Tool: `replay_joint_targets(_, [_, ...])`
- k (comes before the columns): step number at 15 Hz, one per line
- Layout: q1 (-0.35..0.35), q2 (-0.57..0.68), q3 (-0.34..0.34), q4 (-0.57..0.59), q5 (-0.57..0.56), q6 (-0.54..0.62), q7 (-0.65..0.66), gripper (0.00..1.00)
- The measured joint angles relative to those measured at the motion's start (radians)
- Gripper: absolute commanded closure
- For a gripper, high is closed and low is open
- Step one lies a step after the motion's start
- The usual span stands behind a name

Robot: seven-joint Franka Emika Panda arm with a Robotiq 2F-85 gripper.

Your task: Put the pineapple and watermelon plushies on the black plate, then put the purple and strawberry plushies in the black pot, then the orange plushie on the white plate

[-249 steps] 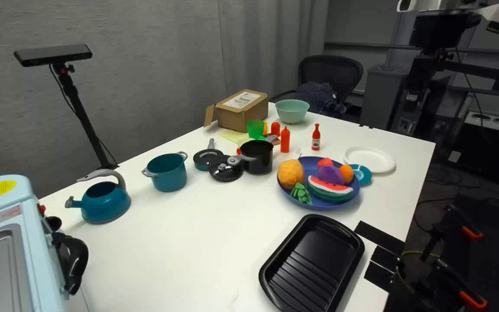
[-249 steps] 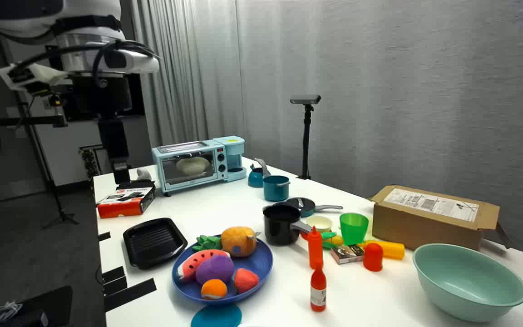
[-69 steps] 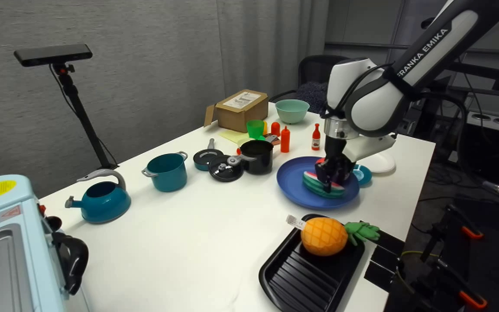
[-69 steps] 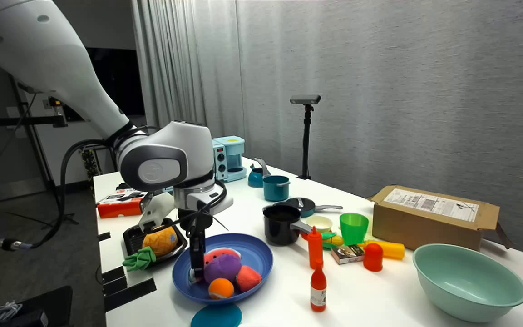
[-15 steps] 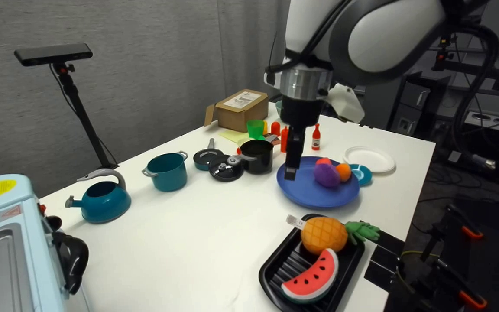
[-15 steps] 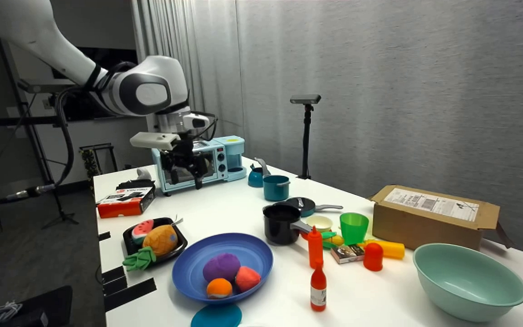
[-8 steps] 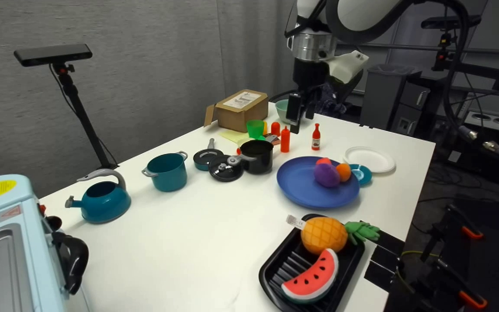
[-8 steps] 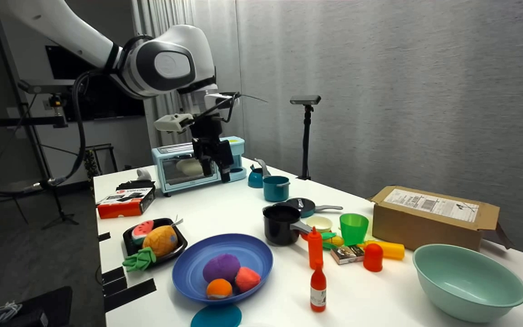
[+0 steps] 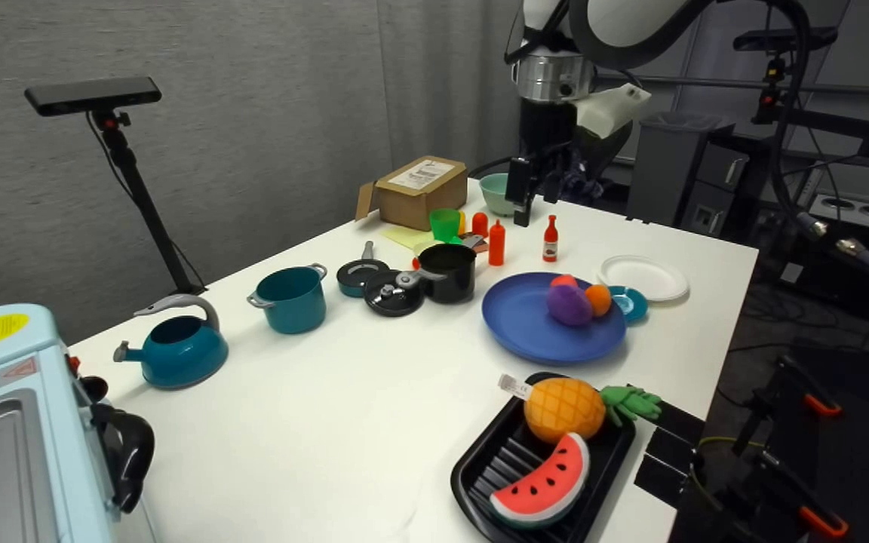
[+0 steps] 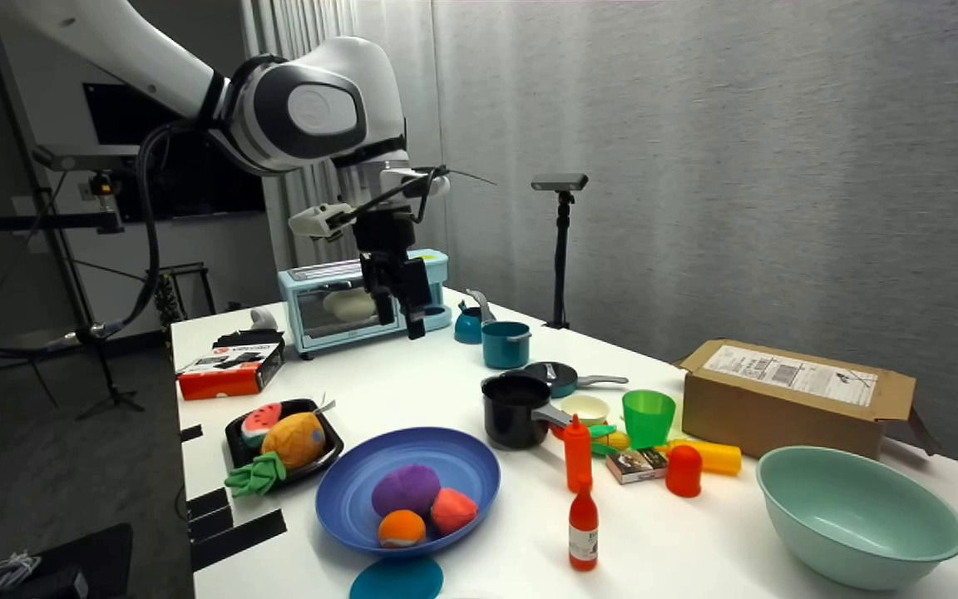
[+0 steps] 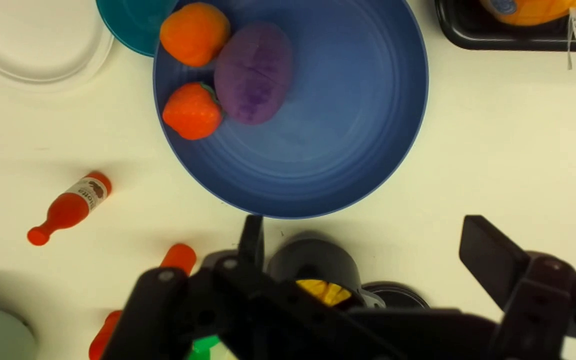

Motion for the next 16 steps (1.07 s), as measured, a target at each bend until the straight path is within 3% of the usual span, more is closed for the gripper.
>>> replay_joint_targets(7, [0.0,0.009,-0.001,-0.001,0.001,-0.001,0.003,0.0])
replay_joint_targets(16, [-0.005,0.249,-0.035,0.036,-0.062,-0.007,0.075,0.0])
